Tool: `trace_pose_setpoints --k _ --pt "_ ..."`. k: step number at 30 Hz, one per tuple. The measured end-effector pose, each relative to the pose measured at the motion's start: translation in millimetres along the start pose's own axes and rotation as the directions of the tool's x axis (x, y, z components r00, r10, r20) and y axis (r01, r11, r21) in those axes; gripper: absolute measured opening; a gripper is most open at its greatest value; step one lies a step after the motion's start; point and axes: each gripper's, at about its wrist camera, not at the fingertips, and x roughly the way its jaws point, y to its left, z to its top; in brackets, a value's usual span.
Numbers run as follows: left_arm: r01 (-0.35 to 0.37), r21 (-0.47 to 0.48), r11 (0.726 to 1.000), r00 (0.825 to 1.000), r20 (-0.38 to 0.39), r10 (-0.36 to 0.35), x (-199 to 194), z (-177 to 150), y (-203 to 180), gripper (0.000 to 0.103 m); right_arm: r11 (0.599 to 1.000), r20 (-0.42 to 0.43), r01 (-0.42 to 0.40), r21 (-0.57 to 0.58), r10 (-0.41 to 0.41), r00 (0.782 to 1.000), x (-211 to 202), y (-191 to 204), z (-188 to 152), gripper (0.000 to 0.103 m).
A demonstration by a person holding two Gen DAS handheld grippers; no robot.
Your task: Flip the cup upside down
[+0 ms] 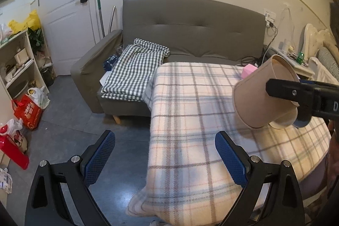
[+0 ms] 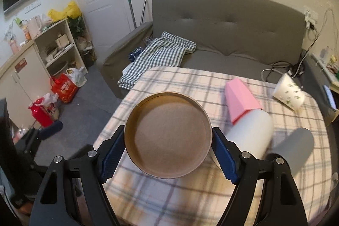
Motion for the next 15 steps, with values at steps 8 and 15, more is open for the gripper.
trace_pose_setpoints --k 8,15 --pt "-0.005 -0.039 0.999 0.999 -0.033 0.003 16 2 6 0.098 1.000 -0.059 -0.008 -0.011 0.007 0.998 40 -2 14 0.079" --pt "0.007 -0.048 0.999 0.998 -0.063 -0.010 28 4 4 0.098 1.000 -0.084 0.000 0.000 0.000 0.996 62 -10 19 0.079"
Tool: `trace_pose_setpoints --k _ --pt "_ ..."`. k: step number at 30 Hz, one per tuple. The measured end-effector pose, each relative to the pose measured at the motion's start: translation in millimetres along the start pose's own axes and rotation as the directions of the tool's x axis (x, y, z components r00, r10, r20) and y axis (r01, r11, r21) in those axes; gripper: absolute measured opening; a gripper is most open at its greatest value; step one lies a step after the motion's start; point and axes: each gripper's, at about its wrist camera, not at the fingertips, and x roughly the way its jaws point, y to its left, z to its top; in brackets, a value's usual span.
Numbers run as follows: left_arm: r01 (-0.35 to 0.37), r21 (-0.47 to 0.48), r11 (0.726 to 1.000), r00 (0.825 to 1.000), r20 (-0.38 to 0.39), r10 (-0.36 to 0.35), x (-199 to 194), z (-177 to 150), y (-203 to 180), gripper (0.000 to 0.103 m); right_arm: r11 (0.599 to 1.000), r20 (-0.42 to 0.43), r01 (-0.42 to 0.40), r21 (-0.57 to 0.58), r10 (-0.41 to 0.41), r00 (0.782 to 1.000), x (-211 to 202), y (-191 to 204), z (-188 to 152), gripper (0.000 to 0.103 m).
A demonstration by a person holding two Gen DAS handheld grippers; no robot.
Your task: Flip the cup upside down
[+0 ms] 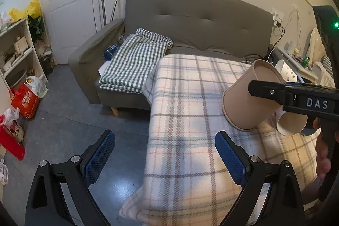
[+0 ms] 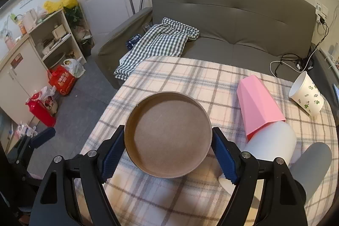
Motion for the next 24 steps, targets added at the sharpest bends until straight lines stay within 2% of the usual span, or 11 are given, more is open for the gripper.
trace_pose_setpoints --k 8,14,17,24 --pt "-0.014 0.014 1.000 1.000 -0.015 0.014 6 0 -6 0.098 1.000 -0.012 0.024 0.009 -0.024 1.000 10 -5 8 0.079" --pt "-0.027 0.015 1.000 0.999 -0.028 0.028 6 -3 -7 0.098 0.999 -0.033 0.008 0.034 -0.007 0.999 14 -8 14 0.081" --pt "-0.038 0.018 0.999 0.999 -0.027 0.038 5 -3 -9 0.098 0.999 0.015 0.004 0.033 -0.005 1.000 3 -8 17 0.086" --pt "-0.046 0.044 0.998 0.999 0.001 0.046 -3 -1 -22 0.098 1.000 0.112 0.010 0.029 -0.013 0.994 -39 -10 24 0.086"
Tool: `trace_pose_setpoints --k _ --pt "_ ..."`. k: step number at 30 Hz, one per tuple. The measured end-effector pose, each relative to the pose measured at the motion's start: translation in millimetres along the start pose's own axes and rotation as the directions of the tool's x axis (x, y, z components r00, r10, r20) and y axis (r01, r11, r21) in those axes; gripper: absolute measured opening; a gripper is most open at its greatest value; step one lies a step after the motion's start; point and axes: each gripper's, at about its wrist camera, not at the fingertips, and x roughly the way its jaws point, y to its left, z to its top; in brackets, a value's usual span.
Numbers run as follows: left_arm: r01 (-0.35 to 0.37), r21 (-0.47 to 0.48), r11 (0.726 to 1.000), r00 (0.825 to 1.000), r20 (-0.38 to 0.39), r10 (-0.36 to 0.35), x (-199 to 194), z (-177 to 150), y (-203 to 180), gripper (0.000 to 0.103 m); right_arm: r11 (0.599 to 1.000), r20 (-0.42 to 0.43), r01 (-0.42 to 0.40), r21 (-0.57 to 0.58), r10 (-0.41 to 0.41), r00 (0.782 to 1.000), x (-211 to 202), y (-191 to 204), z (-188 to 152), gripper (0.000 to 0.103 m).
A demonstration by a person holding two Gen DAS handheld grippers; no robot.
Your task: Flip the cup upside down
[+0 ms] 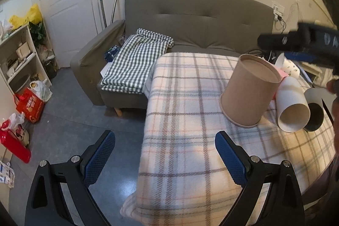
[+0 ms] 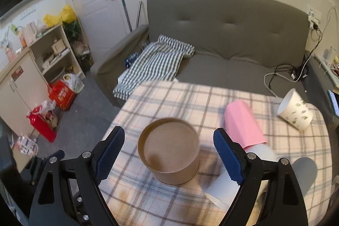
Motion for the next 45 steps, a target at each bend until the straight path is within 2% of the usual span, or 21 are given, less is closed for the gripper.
trace_pose_setpoints --k 4,10,15,18,21,24,26,32,37,45 --pt "0.010 0.026 1.000 0.999 0.036 -0.011 -11 1 -11 0.098 1.000 0.045 0.010 0.009 -0.010 0.999 -28 -10 3 0.086" --pt "0.028 0.033 0.999 0.996 0.081 -0.030 -32 4 -29 0.098 0.997 0.128 0.071 0.008 -0.072 0.989 -78 -35 -5 0.086" --pt "0.023 0.032 0.999 0.991 0.130 -0.027 -54 6 -46 0.098 0.990 0.181 0.138 -0.010 -0.134 0.974 -113 -57 -27 0.086" --pt "0.031 0.009 0.999 0.986 0.165 -0.032 -72 6 -58 0.098 0.990 0.201 0.137 -0.018 -0.130 0.971 -126 -66 -44 0.087" --pt "0.063 -0.051 0.997 0.982 0.182 -0.053 -86 5 -63 0.098 0.991 0.237 0.131 -0.020 -0.122 0.964 -139 -71 -63 0.094" --pt "0.068 -0.092 0.993 0.978 0.204 -0.048 -98 1 -66 0.098 0.990 0.251 0.140 -0.019 -0.131 0.959 -145 -73 -76 0.097" --pt "0.046 -0.093 0.995 0.974 0.225 -0.024 -103 -2 -70 0.100 0.990 0.271 0.138 -0.009 -0.130 0.954 -148 -74 -84 0.103" --pt "-0.011 -0.080 0.997 0.963 0.269 0.033 -111 -10 -75 0.101 0.989 0.267 0.145 0.011 -0.142 0.953 -143 -79 -98 0.103" --pt "-0.018 -0.077 0.997 0.964 0.263 0.037 -109 -11 -74 0.101 0.988 0.238 0.151 0.024 -0.152 0.959 -133 -82 -102 0.103" --pt "-0.022 -0.068 0.997 0.968 0.248 0.038 -106 -14 -73 0.101 0.987 0.240 0.160 0.009 -0.158 0.958 -131 -77 -104 0.103"
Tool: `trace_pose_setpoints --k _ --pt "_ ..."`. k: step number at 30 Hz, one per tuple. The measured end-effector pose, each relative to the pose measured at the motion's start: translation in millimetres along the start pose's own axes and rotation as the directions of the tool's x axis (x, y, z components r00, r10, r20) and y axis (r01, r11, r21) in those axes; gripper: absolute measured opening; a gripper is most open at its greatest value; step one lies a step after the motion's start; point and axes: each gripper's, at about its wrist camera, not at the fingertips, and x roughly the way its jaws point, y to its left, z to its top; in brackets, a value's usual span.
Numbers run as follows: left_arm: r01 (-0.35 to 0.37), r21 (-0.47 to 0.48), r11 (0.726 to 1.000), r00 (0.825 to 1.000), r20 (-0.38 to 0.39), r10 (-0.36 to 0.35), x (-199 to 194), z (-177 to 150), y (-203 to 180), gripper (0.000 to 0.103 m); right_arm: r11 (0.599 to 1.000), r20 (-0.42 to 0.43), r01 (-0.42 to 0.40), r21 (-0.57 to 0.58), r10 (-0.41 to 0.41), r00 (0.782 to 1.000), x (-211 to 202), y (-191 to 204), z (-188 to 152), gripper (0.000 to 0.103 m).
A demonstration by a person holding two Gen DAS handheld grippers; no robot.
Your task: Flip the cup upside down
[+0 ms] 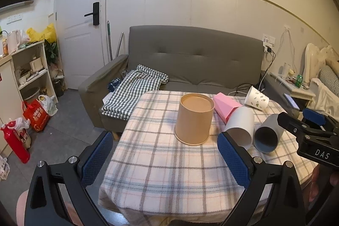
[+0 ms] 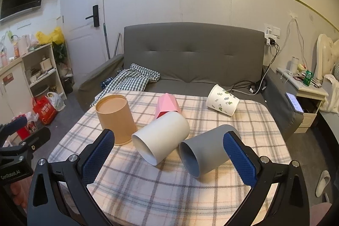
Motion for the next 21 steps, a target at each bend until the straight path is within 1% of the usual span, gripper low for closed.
trace_pose_setpoints --k 11,21 --pt "0.016 0.004 1.000 1.000 -0.009 -0.016 0.9 -0.4 -0.9 0.101 1.000 -0.010 0.005 -0.004 -0.006 1.000 0.5 4.1 -0.4 0.103" --pt "0.006 0.009 1.000 1.000 -0.003 -0.006 -0.6 -1.5 1.2 0.101 1.000 -0.015 0.005 -0.017 -0.005 1.000 -1.1 6.8 -0.9 0.103"
